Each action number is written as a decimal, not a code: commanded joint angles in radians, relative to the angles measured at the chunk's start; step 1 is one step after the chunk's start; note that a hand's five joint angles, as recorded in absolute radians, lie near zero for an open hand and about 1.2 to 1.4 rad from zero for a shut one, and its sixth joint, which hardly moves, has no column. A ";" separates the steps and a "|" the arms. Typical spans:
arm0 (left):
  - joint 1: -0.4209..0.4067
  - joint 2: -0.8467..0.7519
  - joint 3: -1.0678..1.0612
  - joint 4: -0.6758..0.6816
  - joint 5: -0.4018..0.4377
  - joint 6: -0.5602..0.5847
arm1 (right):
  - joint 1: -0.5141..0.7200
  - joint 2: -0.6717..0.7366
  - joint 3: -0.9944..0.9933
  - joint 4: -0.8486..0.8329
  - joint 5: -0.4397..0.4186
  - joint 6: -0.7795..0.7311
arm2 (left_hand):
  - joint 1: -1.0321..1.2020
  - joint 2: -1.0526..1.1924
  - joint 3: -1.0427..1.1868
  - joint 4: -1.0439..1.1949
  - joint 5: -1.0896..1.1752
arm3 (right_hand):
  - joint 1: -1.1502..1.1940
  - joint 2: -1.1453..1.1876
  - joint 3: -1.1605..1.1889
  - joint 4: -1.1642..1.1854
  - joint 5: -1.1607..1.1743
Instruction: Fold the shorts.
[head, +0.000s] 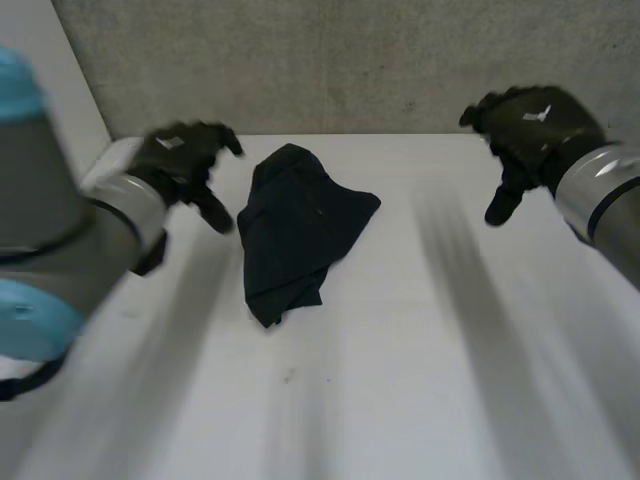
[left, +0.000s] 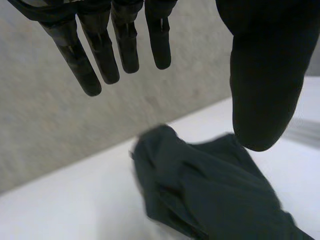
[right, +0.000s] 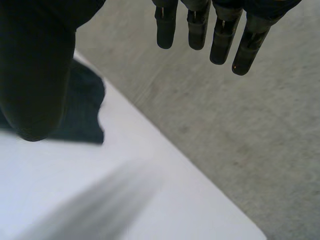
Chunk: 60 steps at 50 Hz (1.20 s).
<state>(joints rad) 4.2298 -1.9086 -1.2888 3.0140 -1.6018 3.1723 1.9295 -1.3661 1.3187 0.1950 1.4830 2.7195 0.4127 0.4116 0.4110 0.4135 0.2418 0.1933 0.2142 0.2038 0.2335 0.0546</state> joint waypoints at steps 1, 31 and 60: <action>-0.142 -0.280 0.126 0.074 -0.217 -0.009 | -0.006 0.047 0.075 -0.005 -0.001 -0.032 | 0.077 0.078 0.079 0.076 0.073 | -0.019 -0.040 -0.029 -0.059 -0.055; -0.195 -0.154 0.148 0.016 -0.278 0.224 | 0.002 0.237 0.044 -0.180 -0.009 0.067 | 0.984 0.985 0.985 0.983 0.980 | -0.019 -0.040 -0.029 -0.059 -0.055; -0.188 0.014 0.049 0.020 -0.250 0.278 | 0.301 0.533 -0.148 -0.201 0.010 0.626 | 0.984 0.985 0.985 0.983 0.980 | -0.019 -0.040 -0.029 -0.059 -0.055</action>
<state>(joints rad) 4.0338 -1.8864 -1.2352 3.0307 -1.8528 3.4509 2.2543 -0.8001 1.1680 -0.0499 1.4888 3.3466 1.1094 1.1886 1.1896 1.2034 0.9793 0.1933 0.2147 0.2039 0.2335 0.0546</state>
